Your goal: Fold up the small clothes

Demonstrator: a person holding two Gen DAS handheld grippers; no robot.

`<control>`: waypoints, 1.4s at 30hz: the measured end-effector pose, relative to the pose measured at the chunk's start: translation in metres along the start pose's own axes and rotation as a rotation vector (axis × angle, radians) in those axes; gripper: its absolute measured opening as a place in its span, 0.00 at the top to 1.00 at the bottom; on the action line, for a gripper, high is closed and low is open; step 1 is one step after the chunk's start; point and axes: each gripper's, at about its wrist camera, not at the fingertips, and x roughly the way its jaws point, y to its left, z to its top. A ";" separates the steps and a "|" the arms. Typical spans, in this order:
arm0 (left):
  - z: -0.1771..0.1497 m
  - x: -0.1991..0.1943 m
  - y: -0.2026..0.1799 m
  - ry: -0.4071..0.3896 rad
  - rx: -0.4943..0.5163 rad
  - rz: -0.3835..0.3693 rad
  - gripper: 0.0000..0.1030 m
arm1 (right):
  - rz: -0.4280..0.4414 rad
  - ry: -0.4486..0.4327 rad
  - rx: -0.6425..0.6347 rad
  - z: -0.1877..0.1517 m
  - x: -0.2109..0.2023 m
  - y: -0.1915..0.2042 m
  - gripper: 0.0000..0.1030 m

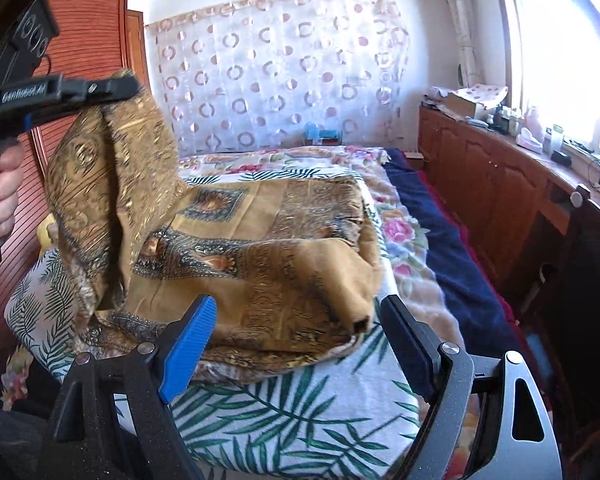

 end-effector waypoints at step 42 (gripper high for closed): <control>-0.115 -0.035 0.133 0.095 -0.174 0.229 0.28 | 0.171 0.151 -0.250 0.076 0.129 0.068 0.17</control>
